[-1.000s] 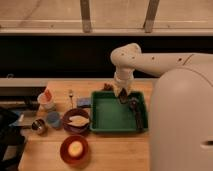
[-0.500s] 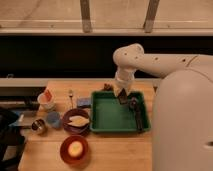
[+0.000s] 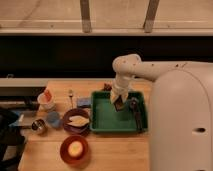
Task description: Place eraser in tray
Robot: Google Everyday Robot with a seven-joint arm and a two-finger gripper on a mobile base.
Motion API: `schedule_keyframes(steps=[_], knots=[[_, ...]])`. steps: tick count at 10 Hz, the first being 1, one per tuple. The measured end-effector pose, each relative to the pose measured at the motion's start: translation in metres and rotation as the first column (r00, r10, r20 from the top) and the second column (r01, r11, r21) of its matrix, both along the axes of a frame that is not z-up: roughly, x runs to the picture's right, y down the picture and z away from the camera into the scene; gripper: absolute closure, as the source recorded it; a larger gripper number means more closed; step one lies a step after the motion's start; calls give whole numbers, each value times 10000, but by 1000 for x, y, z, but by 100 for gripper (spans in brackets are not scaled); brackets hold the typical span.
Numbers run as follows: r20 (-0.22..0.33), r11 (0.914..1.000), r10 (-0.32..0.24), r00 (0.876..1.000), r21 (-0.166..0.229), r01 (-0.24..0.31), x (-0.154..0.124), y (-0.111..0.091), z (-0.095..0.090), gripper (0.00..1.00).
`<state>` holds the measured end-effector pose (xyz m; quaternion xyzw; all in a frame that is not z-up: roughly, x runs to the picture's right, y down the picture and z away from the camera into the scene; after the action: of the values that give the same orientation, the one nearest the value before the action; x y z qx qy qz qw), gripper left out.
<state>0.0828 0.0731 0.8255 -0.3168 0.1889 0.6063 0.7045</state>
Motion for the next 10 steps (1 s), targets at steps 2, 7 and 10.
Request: schedule_keyframes(steps=[2, 7, 10], knots=[[129, 9990, -19, 9999, -454, 24, -10, 22, 18, 100], [177, 9953, 330, 9993, -920, -312, -12, 43, 27, 63], [302, 9945, 492, 9983, -943, -461, -15, 46, 31, 34]])
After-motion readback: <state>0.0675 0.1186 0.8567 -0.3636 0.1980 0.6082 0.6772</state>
